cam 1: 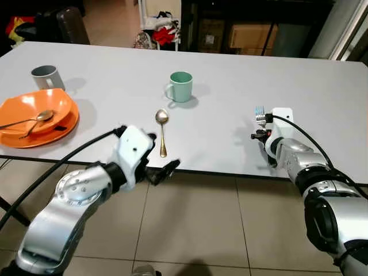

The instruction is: Setting the table

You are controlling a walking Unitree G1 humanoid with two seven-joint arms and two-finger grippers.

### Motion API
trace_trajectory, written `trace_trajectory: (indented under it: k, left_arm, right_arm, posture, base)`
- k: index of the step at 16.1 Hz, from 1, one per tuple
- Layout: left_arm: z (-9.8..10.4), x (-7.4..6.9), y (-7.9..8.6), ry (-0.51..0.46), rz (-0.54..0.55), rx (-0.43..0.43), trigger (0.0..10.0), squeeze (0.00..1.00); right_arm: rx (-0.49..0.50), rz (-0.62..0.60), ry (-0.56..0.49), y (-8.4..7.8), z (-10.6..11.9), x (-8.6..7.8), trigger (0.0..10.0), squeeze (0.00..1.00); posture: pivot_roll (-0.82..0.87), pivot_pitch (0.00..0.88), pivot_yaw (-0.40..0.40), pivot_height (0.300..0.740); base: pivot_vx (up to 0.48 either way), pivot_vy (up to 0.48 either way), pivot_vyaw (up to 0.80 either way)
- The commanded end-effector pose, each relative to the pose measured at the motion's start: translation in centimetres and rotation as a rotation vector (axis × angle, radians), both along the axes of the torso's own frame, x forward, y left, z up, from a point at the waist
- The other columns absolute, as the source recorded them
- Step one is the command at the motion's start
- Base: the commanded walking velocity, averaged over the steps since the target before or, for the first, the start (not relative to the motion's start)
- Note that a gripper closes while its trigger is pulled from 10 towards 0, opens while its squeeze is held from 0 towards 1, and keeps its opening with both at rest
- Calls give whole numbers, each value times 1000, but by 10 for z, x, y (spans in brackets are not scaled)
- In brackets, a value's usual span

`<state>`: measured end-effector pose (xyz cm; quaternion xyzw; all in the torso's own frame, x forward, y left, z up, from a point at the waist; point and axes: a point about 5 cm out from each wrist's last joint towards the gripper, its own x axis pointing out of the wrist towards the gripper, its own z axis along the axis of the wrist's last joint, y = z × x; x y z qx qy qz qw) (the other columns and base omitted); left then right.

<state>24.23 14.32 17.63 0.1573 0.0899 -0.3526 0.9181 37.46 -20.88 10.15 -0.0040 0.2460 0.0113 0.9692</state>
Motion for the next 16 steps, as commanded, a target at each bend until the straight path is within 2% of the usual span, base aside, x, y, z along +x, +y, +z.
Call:
trace_trajectory:
  k: [1,9,10,11,16]
  left_arm:
    - [5,-3,2,-3,-10,3,10000,0]
    - [12,-11,5,25,-25,25,10000,0]
    - [12,-12,5,27,-23,27,10000,0]
    - [12,-13,6,30,-20,29,10000,0]
    - [10,-19,7,42,-2,31,10000,0]
  right_arm:
    - [2,-12,-31,-2,10,5,10000,0]
    - [81,-42,-57,-1,13,7,10000,4]
    - [91,-39,-53,0,12,6,10000,729]
    - [94,-33,-45,1,10,6,10000,1000]
    - [76,-36,-15,-1,2,1,10000,1000]
  posture:
    - [218,42,25,740]
    - [250,81,38,740]
    - [252,80,37,740]
    - [252,80,37,740]
    - [267,90,14,740]
  base:
    - [0,0,0]
    - [0,0,0]
    - [0,0,0]
    - [0,0,0]
    - [0,0,0]
